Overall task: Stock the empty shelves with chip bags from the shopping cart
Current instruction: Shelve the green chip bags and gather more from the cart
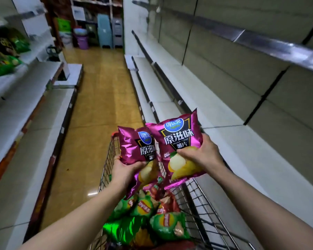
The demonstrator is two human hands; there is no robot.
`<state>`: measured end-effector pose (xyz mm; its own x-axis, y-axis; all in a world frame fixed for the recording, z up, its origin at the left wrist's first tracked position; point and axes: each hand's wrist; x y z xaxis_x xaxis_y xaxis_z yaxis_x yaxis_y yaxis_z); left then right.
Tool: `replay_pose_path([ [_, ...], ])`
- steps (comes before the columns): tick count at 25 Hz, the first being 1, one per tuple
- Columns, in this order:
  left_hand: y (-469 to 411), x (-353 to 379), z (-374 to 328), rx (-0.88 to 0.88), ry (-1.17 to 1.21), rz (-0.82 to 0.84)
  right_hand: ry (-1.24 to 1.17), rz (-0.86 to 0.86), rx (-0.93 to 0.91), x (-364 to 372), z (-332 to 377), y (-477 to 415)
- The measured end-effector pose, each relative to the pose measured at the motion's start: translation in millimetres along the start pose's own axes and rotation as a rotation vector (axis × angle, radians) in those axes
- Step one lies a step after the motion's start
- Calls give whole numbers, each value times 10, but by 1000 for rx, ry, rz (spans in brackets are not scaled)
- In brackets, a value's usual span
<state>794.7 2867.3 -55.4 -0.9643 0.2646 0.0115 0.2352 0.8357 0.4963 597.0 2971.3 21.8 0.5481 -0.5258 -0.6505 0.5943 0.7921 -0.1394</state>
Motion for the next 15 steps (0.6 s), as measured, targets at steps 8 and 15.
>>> replay_pose_path([
  [8, 979, 521, -736, 172, 225, 366, -25, -270, -185, -1251, 815, 740],
  [15, 2209, 1147, -1041, 298, 309, 691, -17, -550, -225, -2369, 1092, 1895],
])
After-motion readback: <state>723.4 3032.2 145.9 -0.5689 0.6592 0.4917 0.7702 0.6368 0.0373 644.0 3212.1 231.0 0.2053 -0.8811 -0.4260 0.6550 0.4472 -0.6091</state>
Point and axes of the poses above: each hand's wrist, its own y-axis away from the middle knuckle, its own x-axis out of the palm, z = x × y, and after that the axes turned 12 degrees about -x, right-handed
